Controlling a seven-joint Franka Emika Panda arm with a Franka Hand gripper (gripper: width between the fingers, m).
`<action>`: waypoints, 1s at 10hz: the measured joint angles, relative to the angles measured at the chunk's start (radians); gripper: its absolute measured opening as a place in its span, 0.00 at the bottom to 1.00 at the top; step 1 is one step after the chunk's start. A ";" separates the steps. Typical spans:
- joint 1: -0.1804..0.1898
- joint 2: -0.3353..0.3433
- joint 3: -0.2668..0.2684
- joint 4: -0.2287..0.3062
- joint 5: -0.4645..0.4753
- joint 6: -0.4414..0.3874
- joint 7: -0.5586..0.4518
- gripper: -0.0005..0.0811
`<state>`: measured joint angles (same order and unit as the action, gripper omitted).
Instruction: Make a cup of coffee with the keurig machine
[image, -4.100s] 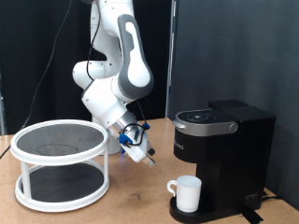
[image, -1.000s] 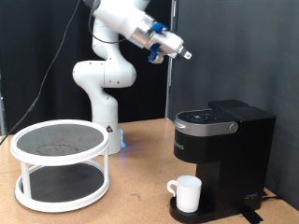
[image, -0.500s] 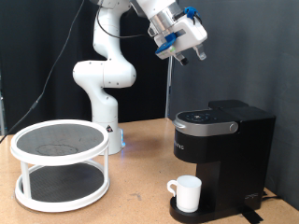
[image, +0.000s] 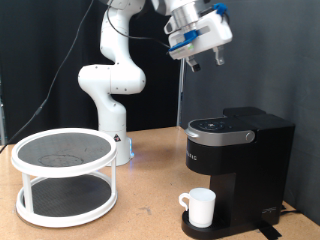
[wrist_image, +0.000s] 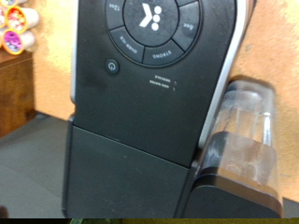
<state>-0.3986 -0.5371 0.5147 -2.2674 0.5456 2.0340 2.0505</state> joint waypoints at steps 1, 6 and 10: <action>-0.004 0.031 0.013 0.045 -0.031 -0.045 0.016 0.91; -0.029 0.225 0.054 0.223 -0.170 -0.152 0.080 0.91; -0.031 0.298 0.065 0.253 -0.238 -0.115 0.106 0.91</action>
<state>-0.4294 -0.2389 0.5798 -2.0147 0.3079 1.9186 2.1567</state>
